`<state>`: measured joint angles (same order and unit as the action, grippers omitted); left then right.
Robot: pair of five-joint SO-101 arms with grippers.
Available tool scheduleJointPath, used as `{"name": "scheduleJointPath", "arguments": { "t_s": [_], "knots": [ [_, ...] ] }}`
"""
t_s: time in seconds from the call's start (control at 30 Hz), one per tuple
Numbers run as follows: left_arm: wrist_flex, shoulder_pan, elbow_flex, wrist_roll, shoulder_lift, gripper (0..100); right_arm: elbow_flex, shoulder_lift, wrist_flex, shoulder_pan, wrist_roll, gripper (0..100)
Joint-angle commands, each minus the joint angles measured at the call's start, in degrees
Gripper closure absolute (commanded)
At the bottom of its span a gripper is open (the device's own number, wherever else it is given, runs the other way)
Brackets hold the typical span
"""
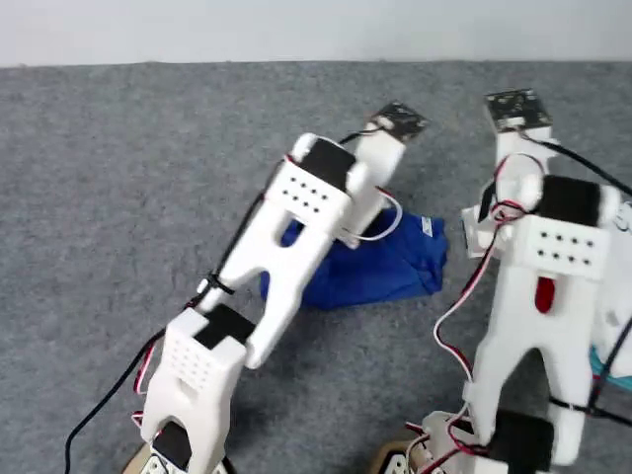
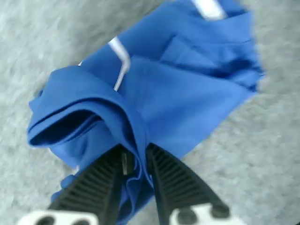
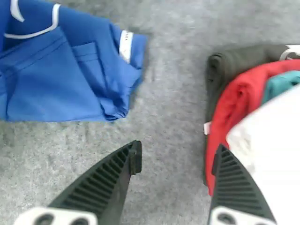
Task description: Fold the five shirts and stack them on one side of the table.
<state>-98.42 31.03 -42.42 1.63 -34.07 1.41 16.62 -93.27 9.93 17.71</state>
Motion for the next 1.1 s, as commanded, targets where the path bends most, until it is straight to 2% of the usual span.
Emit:
{"name": "scheduleJointPath", "arguments": {
  "t_s": [0.0,0.2,0.37,0.63,0.83,1.07],
  "knots": [
    [1.32,2.55,-7.6,-0.53,-3.78,99,-1.93,3.47,-2.33,1.89,0.53,74.0],
    [-2.02,6.33,-29.85,1.93,-17.05,99,-1.93,4.18,-3.03,1.89,0.62,74.0],
    [-2.02,8.7,-39.43,5.45,-23.74,99,-1.93,4.18,-3.12,1.89,0.62,74.0],
    [-1.67,14.33,-41.45,5.27,-29.45,99,-1.93,4.18,-3.12,1.89,0.62,74.0],
    [-0.18,14.42,-41.54,5.1,-32.44,98,-1.93,4.26,-3.12,1.98,0.62,74.0],
    [-0.44,12.84,-46.11,5.1,-28.4,86,-2.2,4.26,-3.12,5.67,0.62,74.0]
  ]
}}
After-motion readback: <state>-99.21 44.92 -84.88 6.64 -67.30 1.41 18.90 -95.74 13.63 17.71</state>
